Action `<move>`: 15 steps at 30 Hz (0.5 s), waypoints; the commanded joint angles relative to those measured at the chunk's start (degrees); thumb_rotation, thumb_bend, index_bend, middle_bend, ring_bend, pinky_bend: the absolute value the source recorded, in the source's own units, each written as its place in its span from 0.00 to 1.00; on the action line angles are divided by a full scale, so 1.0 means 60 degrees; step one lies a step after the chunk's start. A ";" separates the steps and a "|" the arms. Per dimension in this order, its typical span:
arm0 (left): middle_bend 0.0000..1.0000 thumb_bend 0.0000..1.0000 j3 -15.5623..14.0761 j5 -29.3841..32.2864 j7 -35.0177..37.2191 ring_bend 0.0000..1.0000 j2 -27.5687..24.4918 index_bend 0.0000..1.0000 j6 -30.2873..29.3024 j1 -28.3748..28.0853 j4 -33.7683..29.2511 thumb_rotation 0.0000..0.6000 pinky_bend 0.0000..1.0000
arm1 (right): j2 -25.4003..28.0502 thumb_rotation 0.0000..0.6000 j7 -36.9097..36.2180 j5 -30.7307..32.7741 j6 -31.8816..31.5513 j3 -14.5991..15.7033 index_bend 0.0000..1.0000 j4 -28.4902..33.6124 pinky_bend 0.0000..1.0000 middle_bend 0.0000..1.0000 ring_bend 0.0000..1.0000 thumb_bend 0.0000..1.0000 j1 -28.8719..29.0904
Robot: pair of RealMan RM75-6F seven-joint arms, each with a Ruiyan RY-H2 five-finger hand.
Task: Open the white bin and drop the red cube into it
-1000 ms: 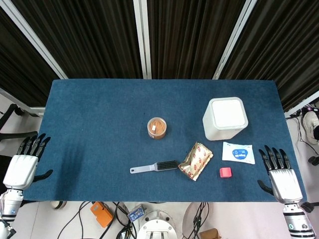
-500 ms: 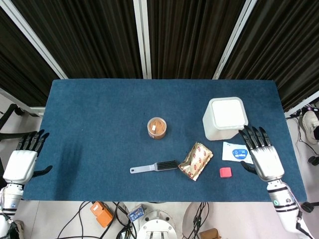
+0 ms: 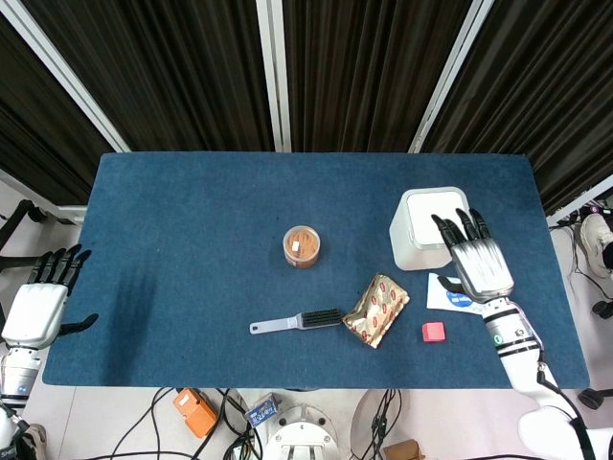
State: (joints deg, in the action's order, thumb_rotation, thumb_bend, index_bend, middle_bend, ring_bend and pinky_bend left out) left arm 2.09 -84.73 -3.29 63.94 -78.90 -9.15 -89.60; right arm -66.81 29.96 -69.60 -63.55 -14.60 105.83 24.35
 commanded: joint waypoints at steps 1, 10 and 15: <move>0.00 0.09 -0.0014 -0.0016 0.0001 0.00 -0.0002 0.00 -0.0012 0.0001 0.0004 1.00 0.00 | -0.0042 1.00 -0.0164 0.0107 0.0163 0.0103 0.00 -0.0156 0.00 0.25 0.00 0.33 0.0126; 0.00 0.09 -0.0032 -0.0077 0.0079 0.00 -0.0029 0.00 -0.0114 0.0019 0.0009 1.00 0.00 | -0.0076 1.00 -0.0454 0.0130 0.0492 0.0532 0.00 -0.0330 0.00 0.26 0.00 0.33 0.0364; 0.00 0.09 -0.0040 -0.0071 0.0162 0.00 -0.0047 0.00 -0.0099 0.0011 0.0038 1.00 0.00 | -0.0093 1.00 -0.0210 0.0217 0.0469 0.0853 0.00 -0.0320 0.00 0.30 0.02 0.33 0.0376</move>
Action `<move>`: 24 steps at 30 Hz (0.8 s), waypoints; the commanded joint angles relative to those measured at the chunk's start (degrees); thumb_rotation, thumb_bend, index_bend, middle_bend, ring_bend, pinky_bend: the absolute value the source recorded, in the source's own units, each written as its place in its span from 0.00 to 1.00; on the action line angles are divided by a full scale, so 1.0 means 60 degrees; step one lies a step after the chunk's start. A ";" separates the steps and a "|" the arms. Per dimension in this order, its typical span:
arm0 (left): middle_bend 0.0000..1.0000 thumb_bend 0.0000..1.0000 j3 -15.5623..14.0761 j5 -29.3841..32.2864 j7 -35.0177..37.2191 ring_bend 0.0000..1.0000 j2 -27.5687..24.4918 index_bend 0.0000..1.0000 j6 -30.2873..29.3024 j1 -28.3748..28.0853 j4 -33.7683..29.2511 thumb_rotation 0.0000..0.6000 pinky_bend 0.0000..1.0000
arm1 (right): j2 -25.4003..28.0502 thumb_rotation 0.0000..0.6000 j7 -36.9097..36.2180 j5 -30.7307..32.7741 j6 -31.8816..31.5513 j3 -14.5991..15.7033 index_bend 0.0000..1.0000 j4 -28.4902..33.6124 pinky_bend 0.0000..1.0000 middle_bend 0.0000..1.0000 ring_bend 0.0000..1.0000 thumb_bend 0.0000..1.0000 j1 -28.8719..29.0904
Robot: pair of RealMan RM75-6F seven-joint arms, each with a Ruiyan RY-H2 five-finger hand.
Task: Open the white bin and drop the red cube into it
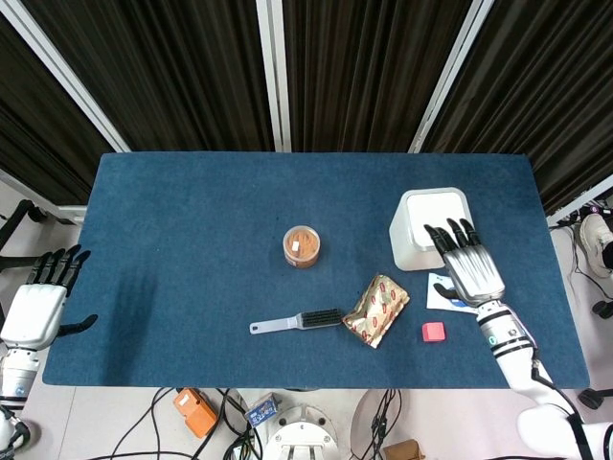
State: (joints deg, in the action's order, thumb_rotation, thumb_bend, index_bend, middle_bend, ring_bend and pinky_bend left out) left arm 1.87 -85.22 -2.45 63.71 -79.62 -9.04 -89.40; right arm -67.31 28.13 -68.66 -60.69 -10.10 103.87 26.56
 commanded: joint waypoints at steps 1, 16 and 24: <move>0.00 0.09 -0.0004 0.0014 0.0029 0.00 -0.0013 0.00 0.0029 -0.0013 0.0006 1.00 0.00 | -0.0004 1.00 0.0146 0.0108 -0.0011 0.0157 0.00 0.0013 0.00 0.31 0.02 0.33 0.0013; 0.00 0.09 -0.0026 0.0011 -0.0007 0.00 -0.0003 0.00 0.0030 -0.0031 -0.0016 1.00 0.00 | 0.0116 1.00 -0.0577 -0.3314 -0.3667 0.0452 0.00 -0.0301 0.00 0.11 0.00 0.33 -0.1097; 0.00 0.09 -0.0070 -0.0030 -0.0130 0.00 0.0039 0.00 -0.0021 -0.0005 -0.0038 1.00 0.00 | 0.0156 1.00 -0.0992 -0.5041 -0.4144 0.2098 0.00 -0.1123 0.00 0.08 0.00 0.33 -0.2098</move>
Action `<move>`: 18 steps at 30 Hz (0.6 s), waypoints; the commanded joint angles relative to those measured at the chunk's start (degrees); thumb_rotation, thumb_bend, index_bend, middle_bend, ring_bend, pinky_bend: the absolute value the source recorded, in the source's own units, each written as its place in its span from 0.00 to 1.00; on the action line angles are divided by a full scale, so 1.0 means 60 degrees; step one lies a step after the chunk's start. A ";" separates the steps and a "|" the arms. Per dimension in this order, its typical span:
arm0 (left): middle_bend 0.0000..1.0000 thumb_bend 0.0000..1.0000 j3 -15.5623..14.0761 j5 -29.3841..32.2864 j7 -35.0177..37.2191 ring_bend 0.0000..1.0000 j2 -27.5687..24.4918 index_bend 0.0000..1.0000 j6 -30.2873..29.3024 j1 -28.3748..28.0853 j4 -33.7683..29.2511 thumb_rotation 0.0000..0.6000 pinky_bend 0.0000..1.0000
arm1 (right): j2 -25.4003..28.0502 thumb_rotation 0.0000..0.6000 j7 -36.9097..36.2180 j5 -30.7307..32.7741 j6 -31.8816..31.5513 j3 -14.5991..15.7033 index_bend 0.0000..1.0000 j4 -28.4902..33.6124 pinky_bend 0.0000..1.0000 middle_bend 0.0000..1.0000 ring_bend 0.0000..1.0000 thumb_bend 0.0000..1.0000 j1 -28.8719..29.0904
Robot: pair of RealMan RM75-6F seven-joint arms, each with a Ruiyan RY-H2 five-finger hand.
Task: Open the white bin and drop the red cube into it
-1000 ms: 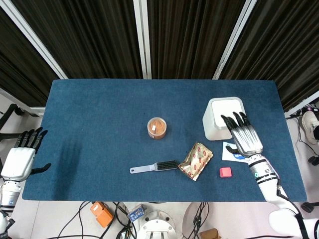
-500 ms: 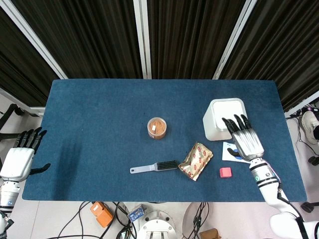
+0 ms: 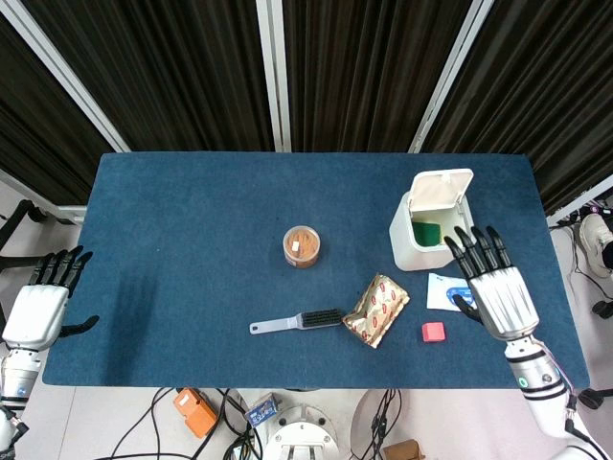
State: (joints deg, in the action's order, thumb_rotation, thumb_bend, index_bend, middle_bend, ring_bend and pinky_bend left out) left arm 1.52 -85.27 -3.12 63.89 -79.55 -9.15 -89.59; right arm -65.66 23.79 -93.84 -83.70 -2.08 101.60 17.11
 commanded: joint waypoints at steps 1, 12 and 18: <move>0.00 0.09 -0.0011 -0.0033 -0.0015 0.00 0.0012 0.00 -0.0056 0.0020 -0.0010 1.00 0.00 | -0.0201 1.00 -0.0411 -0.0963 -0.0302 0.0923 0.00 -0.0982 0.00 0.08 0.00 0.33 -0.0606; 0.00 0.09 -0.0022 0.0020 -0.0149 0.00 0.0065 0.00 0.0079 -0.0042 -0.0001 1.00 0.00 | -0.0998 1.00 -0.2069 -0.1088 0.0976 0.1723 0.15 -0.2885 0.00 0.14 0.00 0.33 -0.0636; 0.00 0.10 -0.0028 0.0025 -0.0156 0.00 0.0069 0.00 0.0047 -0.0026 -0.0011 1.00 0.00 | -0.1535 1.00 -0.2510 -0.0948 0.1524 0.1585 0.29 -0.3516 0.00 0.22 0.04 0.35 -0.0385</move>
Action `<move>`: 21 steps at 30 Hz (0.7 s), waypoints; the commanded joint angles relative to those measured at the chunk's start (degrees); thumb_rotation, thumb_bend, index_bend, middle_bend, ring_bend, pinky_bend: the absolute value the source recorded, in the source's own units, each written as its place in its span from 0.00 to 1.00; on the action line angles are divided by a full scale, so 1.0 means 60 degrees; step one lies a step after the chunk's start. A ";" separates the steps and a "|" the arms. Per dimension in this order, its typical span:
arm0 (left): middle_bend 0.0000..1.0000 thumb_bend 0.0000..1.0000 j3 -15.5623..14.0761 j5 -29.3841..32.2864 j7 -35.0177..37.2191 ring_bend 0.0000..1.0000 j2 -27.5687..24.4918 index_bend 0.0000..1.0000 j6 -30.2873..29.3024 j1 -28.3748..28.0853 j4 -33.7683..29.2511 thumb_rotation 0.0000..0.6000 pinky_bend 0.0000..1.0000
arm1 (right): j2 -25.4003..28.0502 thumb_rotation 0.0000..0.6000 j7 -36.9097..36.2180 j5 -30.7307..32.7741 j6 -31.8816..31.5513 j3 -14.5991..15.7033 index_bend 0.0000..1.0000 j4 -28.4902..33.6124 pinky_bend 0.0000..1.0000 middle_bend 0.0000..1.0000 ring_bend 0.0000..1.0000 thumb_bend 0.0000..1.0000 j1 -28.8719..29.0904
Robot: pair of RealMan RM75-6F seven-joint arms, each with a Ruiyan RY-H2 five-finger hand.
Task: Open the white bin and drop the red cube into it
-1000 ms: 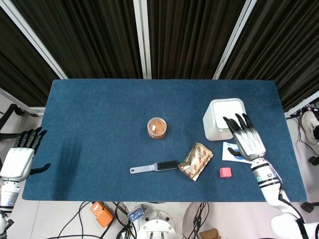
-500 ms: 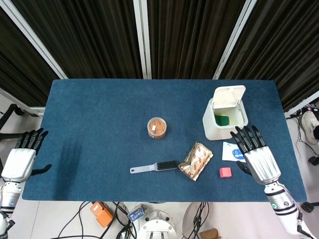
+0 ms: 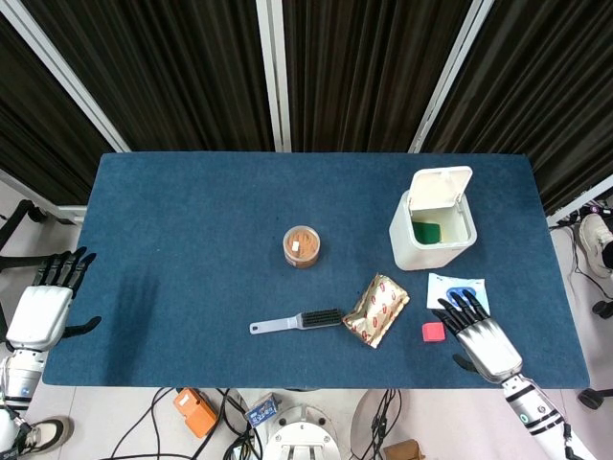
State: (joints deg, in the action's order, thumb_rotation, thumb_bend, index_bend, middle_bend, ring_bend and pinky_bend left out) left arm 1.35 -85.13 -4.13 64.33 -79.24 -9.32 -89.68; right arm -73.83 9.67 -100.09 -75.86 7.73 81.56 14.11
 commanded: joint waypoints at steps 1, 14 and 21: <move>0.00 0.10 -0.0001 0.0003 0.0030 0.00 -0.0007 0.00 -0.0006 0.0004 0.0009 1.00 0.00 | -0.0253 1.00 -0.0214 0.0159 0.0347 -0.0083 0.31 -0.0266 0.00 0.24 0.05 0.36 0.0165; 0.00 0.10 -0.0025 -0.0060 0.0139 0.00 -0.0049 0.00 -0.0048 0.0013 0.0031 1.00 0.00 | -0.0777 1.00 -0.0663 0.0533 0.1065 -0.0301 0.45 -0.0798 0.01 0.34 0.14 0.40 0.0534; 0.00 0.10 -0.0040 -0.0124 0.0179 0.00 -0.0052 0.00 -0.0103 0.0026 0.0057 1.00 0.00 | -0.0911 1.00 -0.0671 0.0689 0.1131 -0.0379 0.59 -0.0922 0.04 0.45 0.23 0.46 0.0567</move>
State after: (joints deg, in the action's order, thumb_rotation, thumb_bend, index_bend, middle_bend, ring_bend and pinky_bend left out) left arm 1.12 -85.88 -3.06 64.02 -79.87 -9.17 -89.34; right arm -79.21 5.68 -95.99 -68.96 5.54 76.13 17.53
